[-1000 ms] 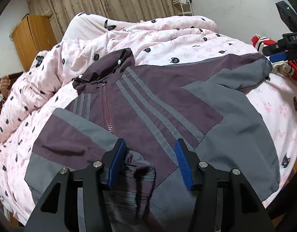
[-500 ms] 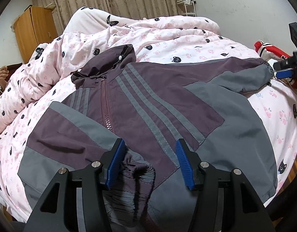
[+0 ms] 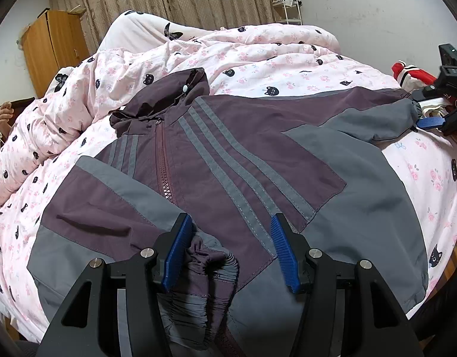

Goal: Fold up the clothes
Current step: 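Grasp the other grey sleeve cuff with the right tool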

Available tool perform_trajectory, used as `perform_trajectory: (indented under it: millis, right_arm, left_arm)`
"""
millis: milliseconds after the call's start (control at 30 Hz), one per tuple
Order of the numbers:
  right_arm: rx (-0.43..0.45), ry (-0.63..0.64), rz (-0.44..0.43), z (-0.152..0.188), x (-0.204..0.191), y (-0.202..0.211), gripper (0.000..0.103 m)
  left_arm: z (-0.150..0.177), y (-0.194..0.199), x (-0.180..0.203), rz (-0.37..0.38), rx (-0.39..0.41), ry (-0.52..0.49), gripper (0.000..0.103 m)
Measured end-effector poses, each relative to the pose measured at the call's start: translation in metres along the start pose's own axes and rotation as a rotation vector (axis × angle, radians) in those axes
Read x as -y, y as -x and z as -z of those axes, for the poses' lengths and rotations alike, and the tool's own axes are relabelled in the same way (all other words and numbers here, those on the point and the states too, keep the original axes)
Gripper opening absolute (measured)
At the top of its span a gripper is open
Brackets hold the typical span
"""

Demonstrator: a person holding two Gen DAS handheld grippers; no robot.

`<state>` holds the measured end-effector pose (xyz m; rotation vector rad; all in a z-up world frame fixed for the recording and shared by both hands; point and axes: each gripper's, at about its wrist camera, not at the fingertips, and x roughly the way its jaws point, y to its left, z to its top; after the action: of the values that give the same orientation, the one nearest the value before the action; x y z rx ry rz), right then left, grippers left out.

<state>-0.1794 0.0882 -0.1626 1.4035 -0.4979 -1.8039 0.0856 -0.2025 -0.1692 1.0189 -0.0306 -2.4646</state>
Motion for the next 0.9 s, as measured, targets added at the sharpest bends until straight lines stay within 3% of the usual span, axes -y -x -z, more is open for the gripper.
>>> perform_trajectory:
  millis: [233,400,433,533,733,900]
  right_arm:
    - [0.067,-0.12,-0.044,-0.015,0.014,-0.012,0.065]
    - [0.103,-0.159,-0.041,-0.022,0.018,-0.013,0.04]
    - [0.106,-0.162,-0.041,-0.023,0.018,-0.013,0.031]
    - [0.115,-0.141,-0.027,-0.025,0.012,-0.014,0.022]
    - [0.168,-0.031,-0.038,-0.025,-0.018,0.0,0.02]
    - [0.208,0.07,-0.127,-0.026,-0.053,0.012,0.019]
  left_arm:
    - [0.0,-0.001,0.0,0.004,-0.001,-0.002,0.052]
    - [0.0,-0.001,-0.001,0.007,-0.001,-0.002,0.052]
    - [0.0,-0.001,-0.001,0.008,0.0,-0.002,0.052]
    - [0.0,-0.001,-0.002,0.009,0.001,-0.003,0.052]
    - [-0.003,0.004,-0.003,0.012,0.017,0.001,0.052]
    - [-0.014,0.025,-0.006,0.023,0.079,0.016,0.052]
